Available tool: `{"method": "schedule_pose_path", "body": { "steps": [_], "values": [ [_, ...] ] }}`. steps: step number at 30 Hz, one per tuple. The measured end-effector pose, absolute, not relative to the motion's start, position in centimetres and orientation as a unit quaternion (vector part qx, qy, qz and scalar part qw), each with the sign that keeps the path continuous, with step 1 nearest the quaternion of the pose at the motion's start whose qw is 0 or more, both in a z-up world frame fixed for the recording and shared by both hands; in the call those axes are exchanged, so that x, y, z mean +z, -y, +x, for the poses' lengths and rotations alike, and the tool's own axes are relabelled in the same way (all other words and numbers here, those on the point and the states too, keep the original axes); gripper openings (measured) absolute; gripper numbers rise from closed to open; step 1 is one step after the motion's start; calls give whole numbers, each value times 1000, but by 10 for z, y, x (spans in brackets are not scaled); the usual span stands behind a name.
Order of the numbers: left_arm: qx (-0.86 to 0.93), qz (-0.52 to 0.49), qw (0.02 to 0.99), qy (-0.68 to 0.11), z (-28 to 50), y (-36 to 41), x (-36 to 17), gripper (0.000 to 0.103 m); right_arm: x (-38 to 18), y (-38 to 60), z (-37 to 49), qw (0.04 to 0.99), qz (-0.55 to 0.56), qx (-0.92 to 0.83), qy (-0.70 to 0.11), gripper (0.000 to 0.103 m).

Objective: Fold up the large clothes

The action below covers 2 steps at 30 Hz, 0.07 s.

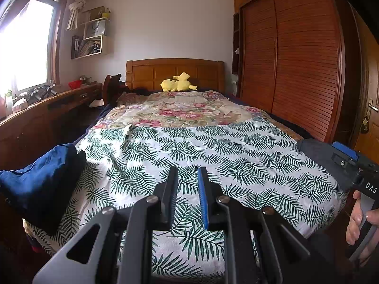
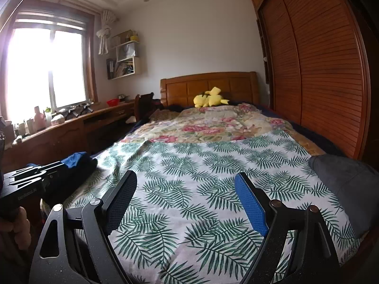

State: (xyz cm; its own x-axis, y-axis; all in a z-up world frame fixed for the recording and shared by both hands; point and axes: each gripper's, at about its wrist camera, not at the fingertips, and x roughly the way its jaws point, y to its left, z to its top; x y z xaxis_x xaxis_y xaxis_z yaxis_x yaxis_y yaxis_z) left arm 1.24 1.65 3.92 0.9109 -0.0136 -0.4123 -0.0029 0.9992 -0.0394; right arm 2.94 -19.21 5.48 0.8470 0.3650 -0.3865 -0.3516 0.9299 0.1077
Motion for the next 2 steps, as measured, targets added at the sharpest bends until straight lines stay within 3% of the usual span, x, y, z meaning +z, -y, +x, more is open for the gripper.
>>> {"method": "schedule_pose_path", "body": {
  "steps": [2],
  "values": [
    [-3, -19, 977, -211, 12, -17, 40, 15, 55, 192, 29, 961, 17, 187, -204, 86]
  ]
}}
